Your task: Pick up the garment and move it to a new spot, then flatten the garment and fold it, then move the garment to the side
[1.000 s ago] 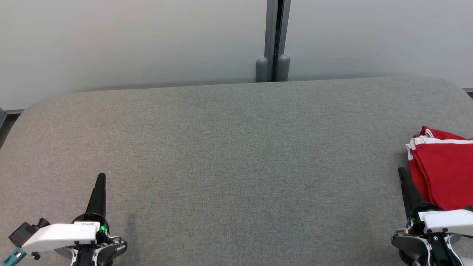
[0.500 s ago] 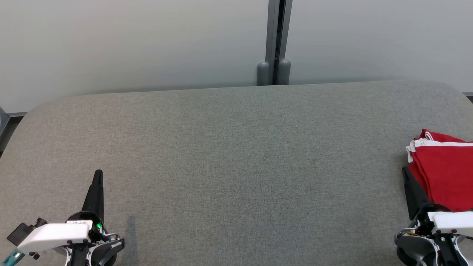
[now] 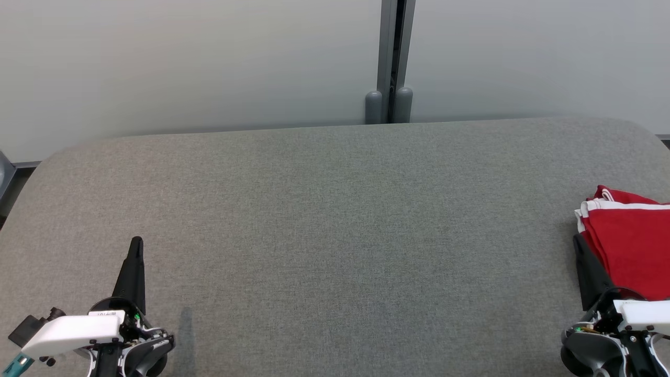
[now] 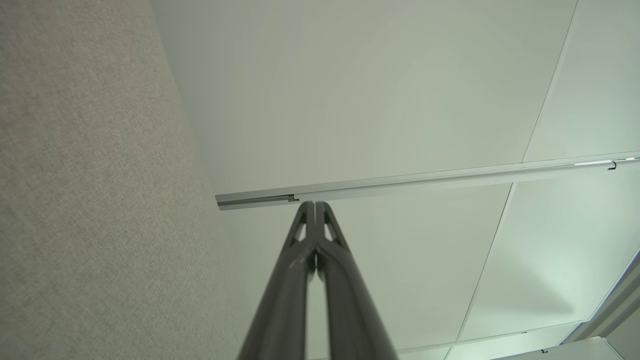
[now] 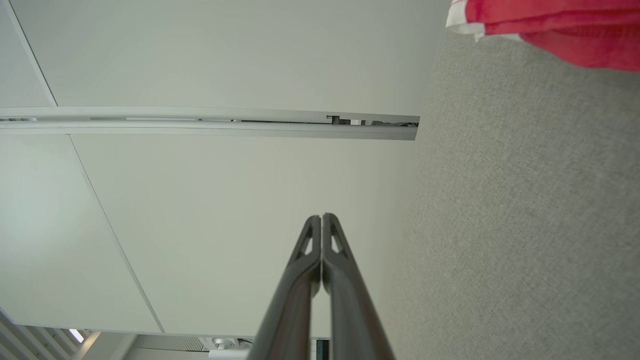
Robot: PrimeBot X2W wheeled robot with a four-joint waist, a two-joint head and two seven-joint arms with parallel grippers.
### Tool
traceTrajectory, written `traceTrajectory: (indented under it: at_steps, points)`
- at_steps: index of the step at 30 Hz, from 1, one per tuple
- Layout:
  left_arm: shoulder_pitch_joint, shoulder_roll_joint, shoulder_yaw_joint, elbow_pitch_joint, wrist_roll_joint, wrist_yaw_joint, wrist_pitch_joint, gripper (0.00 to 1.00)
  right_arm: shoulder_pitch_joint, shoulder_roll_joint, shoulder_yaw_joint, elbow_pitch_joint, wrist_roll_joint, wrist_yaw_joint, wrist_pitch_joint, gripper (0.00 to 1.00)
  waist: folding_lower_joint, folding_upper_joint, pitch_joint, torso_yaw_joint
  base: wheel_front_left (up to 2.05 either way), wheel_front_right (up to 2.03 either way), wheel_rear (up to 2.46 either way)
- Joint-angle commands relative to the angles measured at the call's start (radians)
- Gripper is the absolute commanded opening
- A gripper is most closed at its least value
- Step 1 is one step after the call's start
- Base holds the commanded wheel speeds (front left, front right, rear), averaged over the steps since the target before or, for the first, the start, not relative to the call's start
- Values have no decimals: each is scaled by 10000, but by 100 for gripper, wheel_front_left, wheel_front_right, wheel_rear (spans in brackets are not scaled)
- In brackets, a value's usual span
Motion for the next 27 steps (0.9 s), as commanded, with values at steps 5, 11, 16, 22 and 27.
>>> traceTrajectory:
  at_steps: [5,11,16,22,27]
  points:
    - [-128,52,42,-27,-14,-36,34,0,97,-92,-7,-32,17,4,39,0,0,-1,1,0,0,0,0]
    - [-127,52,41,-27,-14,-36,33,0,97,-91,-10,-32,16,4,40,0,0,-1,1,0,0,0,0]
    - [-127,52,41,-27,-14,-36,33,0,96,-91,-11,-32,16,4,40,0,0,-1,1,0,0,0,0]
    - [-127,52,41,-28,-14,-36,33,0,96,-90,-12,-32,15,4,41,0,0,-1,1,0,0,0,0]
    - [-127,52,41,-28,-14,-36,33,0,96,-90,-9,-32,14,4,42,0,0,-1,1,0,0,0,0]
